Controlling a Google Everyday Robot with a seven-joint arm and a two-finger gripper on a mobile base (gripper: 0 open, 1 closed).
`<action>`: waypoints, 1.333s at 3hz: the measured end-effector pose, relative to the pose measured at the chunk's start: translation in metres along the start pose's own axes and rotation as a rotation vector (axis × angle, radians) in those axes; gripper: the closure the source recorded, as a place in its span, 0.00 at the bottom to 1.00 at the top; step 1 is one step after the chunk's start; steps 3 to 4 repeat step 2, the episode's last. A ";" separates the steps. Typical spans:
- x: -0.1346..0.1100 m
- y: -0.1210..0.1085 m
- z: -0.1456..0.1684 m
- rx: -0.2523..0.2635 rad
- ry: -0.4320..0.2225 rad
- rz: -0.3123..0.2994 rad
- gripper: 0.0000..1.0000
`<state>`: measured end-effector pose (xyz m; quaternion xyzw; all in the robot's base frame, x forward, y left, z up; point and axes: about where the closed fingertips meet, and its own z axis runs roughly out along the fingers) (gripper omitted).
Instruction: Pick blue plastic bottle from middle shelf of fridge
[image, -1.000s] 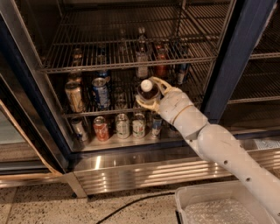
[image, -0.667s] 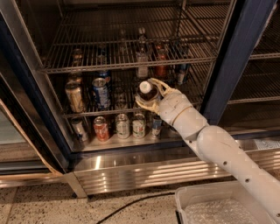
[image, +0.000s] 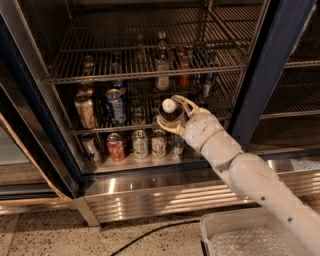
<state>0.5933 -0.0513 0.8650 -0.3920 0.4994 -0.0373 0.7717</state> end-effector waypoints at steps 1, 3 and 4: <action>-0.023 0.006 -0.035 0.010 -0.016 0.028 1.00; -0.023 0.006 -0.035 0.010 -0.016 0.028 1.00; -0.023 0.006 -0.035 0.010 -0.016 0.028 1.00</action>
Offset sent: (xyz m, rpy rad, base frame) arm -0.1166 -0.0289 0.0415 0.0709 -0.0553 -0.0106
